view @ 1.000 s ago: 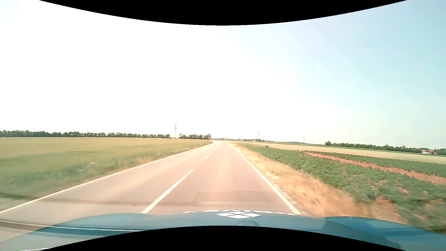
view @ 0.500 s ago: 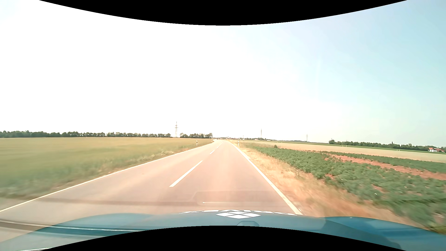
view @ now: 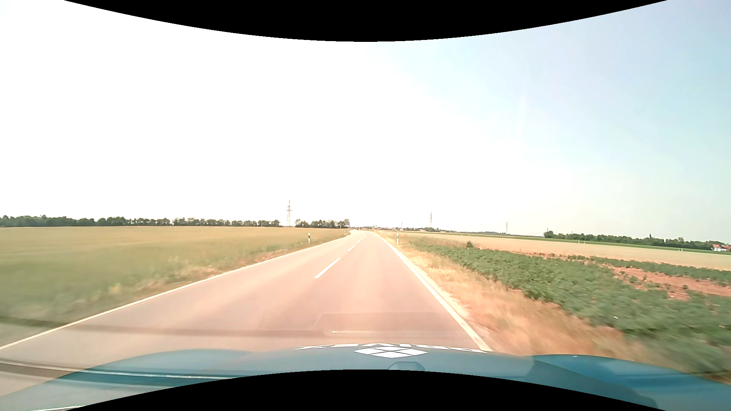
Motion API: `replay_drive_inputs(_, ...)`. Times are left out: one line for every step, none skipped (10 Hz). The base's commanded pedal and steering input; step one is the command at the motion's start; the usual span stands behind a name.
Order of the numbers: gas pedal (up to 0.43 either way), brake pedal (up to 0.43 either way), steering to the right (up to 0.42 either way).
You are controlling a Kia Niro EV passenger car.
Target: Follow the waypoints while adhering to traffic rules and regulations
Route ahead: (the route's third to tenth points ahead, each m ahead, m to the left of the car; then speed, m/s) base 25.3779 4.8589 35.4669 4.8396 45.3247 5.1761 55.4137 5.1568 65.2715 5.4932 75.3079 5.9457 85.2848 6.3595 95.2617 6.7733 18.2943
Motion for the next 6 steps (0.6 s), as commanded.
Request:
replay_drive_inputs(0.157, 0.0, -0.001)
replay_drive_inputs(0.157, 0.0, -0.001)
replay_drive_inputs(0.157, 0.0, -0.001)
replay_drive_inputs(0.157, 0.0, -0.002)
replay_drive_inputs(0.169, 0.0, -0.003)
replay_drive_inputs(0.169, 0.0, -0.003)
